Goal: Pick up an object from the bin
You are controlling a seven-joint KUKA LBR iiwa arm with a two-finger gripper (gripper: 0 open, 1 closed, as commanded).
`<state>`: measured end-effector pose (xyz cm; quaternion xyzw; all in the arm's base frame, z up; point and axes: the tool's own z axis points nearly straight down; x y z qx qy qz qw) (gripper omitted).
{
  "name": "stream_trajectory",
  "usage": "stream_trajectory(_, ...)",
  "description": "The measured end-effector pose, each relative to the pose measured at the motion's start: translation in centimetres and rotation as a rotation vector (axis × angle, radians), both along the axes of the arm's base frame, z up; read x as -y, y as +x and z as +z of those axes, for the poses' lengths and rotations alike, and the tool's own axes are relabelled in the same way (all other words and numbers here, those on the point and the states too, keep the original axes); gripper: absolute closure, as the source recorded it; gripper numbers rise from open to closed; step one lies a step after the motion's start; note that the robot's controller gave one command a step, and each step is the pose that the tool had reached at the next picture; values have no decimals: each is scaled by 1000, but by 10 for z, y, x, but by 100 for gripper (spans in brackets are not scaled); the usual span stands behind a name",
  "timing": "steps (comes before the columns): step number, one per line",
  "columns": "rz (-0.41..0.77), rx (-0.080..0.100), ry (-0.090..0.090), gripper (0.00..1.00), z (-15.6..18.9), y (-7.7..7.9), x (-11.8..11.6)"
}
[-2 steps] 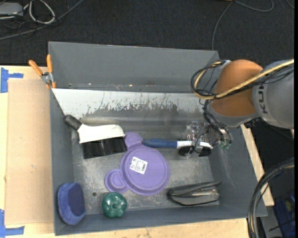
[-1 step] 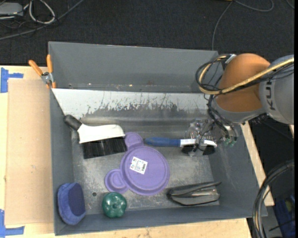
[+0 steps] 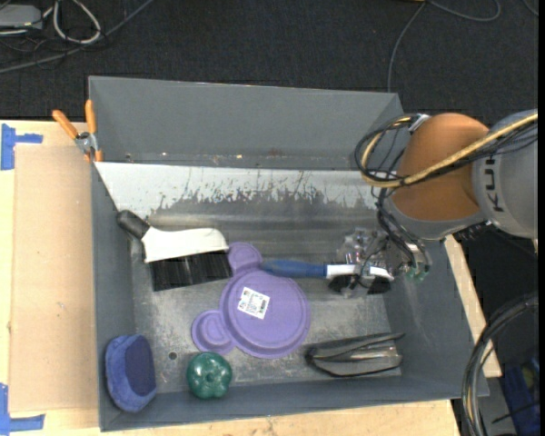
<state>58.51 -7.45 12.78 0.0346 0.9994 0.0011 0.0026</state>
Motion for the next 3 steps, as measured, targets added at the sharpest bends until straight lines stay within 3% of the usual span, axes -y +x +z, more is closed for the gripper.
stream_trajectory(1, 5, -12, 2, 100, -14, 2, 1)
stream_trajectory(2, 7, -16, 2, 100, 40, -6, 0)
stream_trajectory(3, 26, -19, 3, 100, 119, -21, 14)
